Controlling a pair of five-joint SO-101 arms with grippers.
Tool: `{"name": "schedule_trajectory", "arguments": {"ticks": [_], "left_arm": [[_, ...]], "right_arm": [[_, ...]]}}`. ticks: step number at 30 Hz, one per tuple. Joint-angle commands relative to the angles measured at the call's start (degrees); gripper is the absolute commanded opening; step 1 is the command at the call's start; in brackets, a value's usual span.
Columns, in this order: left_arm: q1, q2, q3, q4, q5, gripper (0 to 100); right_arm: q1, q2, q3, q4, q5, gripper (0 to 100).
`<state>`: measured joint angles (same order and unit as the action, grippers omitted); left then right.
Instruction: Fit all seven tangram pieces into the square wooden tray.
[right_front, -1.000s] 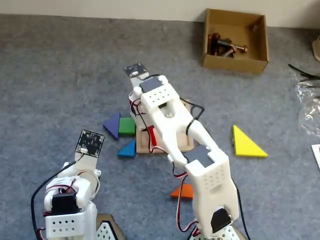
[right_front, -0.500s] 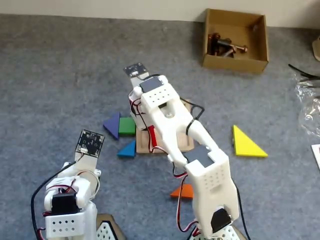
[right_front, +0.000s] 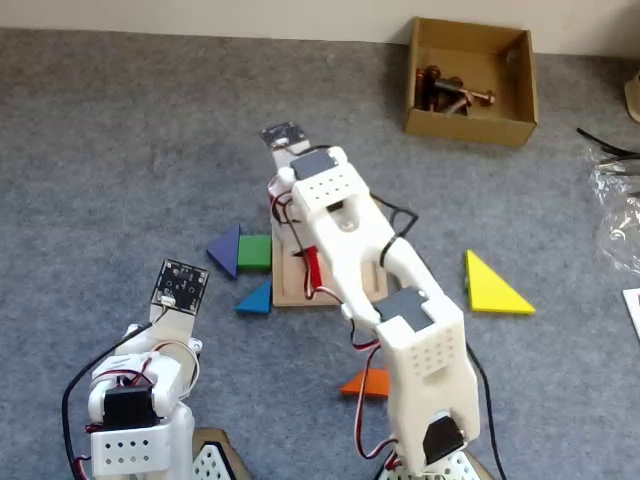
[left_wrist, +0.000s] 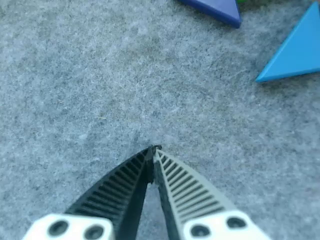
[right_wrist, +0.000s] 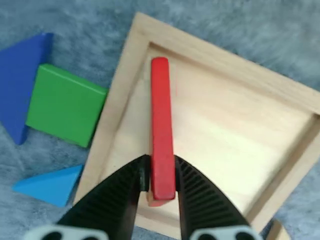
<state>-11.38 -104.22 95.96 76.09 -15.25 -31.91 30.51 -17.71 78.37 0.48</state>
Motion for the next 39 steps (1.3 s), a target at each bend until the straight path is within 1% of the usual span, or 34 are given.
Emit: {"name": "schedule_trajectory", "arguments": {"ticks": [1, 14, 17, 23, 26, 31, 33, 37, 39], "left_arm": [[-0.7, -0.4, 1.2, 0.4, 0.4, 1], [-0.7, -0.4, 1.2, 0.4, 0.4, 1], [-0.7, -0.4, 1.2, 0.4, 0.4, 1], [-0.7, -0.4, 1.2, 0.4, 0.4, 1], [-0.7, -0.4, 1.2, 0.4, 0.4, 1], [-0.7, -0.4, 1.2, 0.4, 0.4, 1], [-0.7, -0.4, 1.2, 0.4, 0.4, 1], [-0.7, -0.4, 1.2, 0.4, 0.4, 1], [-0.7, -0.4, 1.2, 0.4, 0.4, 1]], "right_arm": [[1.5, -1.1, -2.9, -0.3, 0.0, 6.7], [1.6, -1.2, -2.9, 0.8, 0.1, 7.0], [1.6, -1.2, -2.9, 1.8, 2.9, 7.0], [1.6, -1.0, -2.9, 1.7, 4.4, 7.0], [1.6, -1.0, -2.9, 1.7, 7.0, 7.0], [2.8, -0.9, -2.9, 1.4, 7.3, 7.2], [3.2, -0.8, -2.9, 1.4, 8.6, 9.6], [3.5, -0.8, -2.9, 1.4, 9.3, 17.6], [3.5, -0.8, -2.9, 1.4, 9.6, 19.5]]}}
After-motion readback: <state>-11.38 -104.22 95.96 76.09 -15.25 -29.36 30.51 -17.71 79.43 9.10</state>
